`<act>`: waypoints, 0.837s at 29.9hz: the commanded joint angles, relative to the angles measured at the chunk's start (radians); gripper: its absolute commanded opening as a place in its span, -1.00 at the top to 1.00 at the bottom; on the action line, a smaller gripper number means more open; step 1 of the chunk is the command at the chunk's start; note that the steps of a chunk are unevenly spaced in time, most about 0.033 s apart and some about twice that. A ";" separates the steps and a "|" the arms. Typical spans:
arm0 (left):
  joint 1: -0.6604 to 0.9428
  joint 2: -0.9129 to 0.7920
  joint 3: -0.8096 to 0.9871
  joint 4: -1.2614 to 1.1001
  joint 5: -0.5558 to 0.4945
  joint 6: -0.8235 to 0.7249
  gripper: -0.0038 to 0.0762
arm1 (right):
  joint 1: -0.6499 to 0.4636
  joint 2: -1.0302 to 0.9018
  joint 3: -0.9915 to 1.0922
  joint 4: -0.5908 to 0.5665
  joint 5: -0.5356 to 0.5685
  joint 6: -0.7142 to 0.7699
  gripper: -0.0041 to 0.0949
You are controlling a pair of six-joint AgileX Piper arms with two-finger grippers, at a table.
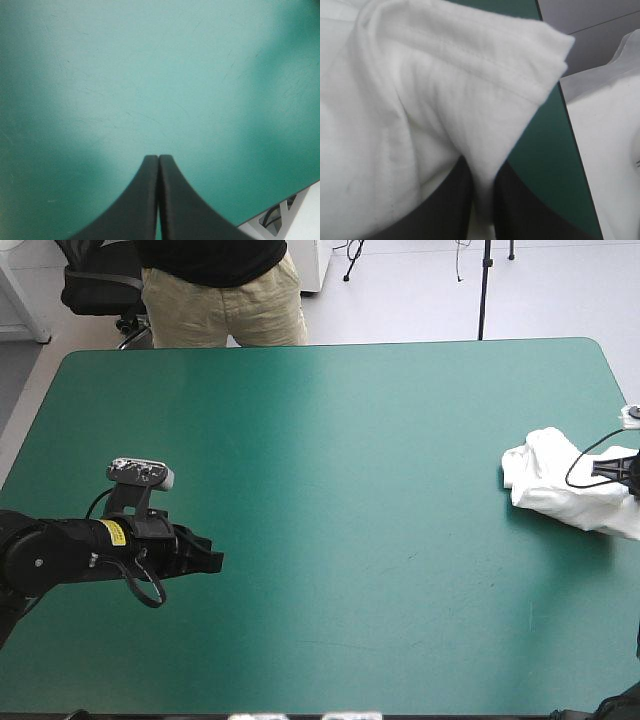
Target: Fold the cloth
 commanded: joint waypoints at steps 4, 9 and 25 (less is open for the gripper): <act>0.002 -0.010 -0.024 -0.034 -0.046 -0.001 0.95 | -0.007 -0.032 -0.028 -0.019 -0.010 0.010 -0.27; 0.002 -0.010 -0.024 -0.042 -0.041 -0.001 0.95 | -0.007 -0.065 -0.051 -0.015 0.000 0.018 -0.29; 0.002 -0.010 -0.024 -0.024 -0.118 0.052 0.95 | 0.117 -0.513 -0.088 0.533 0.105 -0.230 0.94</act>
